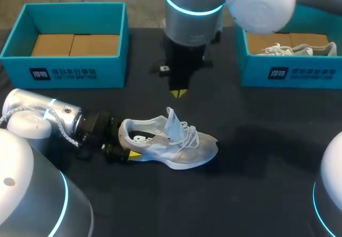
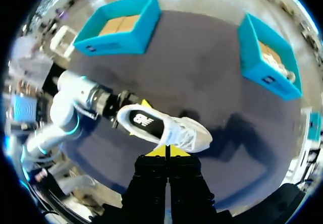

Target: Take the shoe out of the shoebox, open the shoe tongue, remove and reinsert the insole, then place the shoe into the shoebox

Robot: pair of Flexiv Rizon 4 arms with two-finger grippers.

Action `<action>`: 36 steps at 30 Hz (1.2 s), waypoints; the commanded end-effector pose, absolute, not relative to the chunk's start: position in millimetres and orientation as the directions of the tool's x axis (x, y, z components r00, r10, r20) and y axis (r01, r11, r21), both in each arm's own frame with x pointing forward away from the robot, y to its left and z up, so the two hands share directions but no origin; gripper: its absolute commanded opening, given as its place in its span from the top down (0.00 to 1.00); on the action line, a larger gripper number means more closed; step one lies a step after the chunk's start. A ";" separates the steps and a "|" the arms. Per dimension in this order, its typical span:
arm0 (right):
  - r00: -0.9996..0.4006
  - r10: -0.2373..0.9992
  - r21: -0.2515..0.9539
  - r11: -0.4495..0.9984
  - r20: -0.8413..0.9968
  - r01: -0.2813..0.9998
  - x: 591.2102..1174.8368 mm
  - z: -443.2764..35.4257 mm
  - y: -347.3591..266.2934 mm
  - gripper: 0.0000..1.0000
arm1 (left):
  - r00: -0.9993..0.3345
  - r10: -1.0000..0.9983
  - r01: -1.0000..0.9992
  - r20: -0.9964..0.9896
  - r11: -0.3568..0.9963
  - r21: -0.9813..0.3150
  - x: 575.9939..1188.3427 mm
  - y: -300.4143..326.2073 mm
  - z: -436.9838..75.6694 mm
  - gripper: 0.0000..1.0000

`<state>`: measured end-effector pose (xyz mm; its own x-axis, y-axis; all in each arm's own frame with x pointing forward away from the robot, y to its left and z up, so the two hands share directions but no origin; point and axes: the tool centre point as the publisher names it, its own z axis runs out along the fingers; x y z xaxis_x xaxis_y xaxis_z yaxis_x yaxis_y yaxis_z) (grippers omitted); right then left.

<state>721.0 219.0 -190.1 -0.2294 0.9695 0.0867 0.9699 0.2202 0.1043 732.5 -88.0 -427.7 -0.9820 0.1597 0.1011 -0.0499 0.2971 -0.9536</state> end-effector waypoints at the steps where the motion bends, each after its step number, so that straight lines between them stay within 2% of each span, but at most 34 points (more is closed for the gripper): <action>1: -0.778 0.627 0.163 0.772 -0.035 0.614 721.4 -187.7 235.1 1.00 | -0.982 0.158 -0.049 0.100 0.299 -0.953 731.8 -87.9 -427.3 1.00; 3: -0.810 0.586 0.168 0.801 -0.029 0.574 721.6 -187.3 236.3 1.00 | -0.982 0.158 -0.049 0.100 0.299 -0.953 731.8 -87.9 -427.3 1.00; 4: -0.882 0.470 0.195 0.869 -0.042 0.454 719.8 -186.4 238.2 1.00 | -0.982 0.158 -0.049 0.100 0.299 -0.953 731.8 -87.9 -427.3 1.00; 5: -0.889 0.455 0.195 0.877 -0.041 0.440 719.4 -186.3 238.3 1.00 | -0.982 0.158 -0.049 0.100 0.299 -0.953 731.8 -87.9 -427.3 1.00; 7: -0.938 0.345 0.217 0.916 -0.004 0.336 719.7 -186.6 238.5 1.00 | -0.982 0.158 -0.049 0.100 0.299 -0.953 731.8 -87.9 -427.3 1.00; 10: -0.964 0.264 0.212 0.942 0.015 0.261 720.4 -185.3 237.2 1.00 | -0.982 0.158 -0.049 0.100 0.299 -0.953 731.8 -87.9 -427.3 1.00; 13: -0.973 0.229 0.206 0.951 0.028 0.230 721.6 -183.2 234.9 1.00 | -0.982 0.158 -0.049 0.100 0.299 -0.953 731.8 -87.9 -427.3 1.00; 14: -0.968 0.249 0.151 0.956 0.029 0.250 722.8 -182.6 231.8 1.00 | -0.982 0.158 -0.049 0.100 0.299 -0.953 731.8 -87.9 -427.3 1.00; 15: -0.925 0.379 0.014 0.925 0.014 0.380 729.3 -186.8 229.3 1.00 | -0.982 0.158 -0.049 0.100 0.299 -0.953 731.8 -87.9 -427.3 1.00; 26: -0.925 0.379 0.014 0.925 0.014 0.380 729.3 -186.8 229.3 1.00 | -0.982 0.158 -0.049 0.100 0.299 -0.953 731.8 -87.9 -427.3 1.00; 30: -0.958 0.245 -0.058 0.965 -0.147 0.256 728.1 -184.6 253.6 1.00 | -0.982 0.158 -0.049 0.100 0.299 -0.953 731.8 -87.9 -427.3 1.00; 31: -0.963 0.208 -0.044 0.975 -0.173 0.218 726.5 -186.3 258.4 1.00 | -0.982 0.158 -0.049 0.100 0.299 -0.953 731.8 -87.9 -427.3 1.00; 36: -0.970 0.153 -0.084 0.982 -0.189 0.171 725.6 -204.9 274.0 1.00 | -0.982 0.158 -0.049 0.100 0.299 -0.953 731.8 -87.9 -427.3 1.00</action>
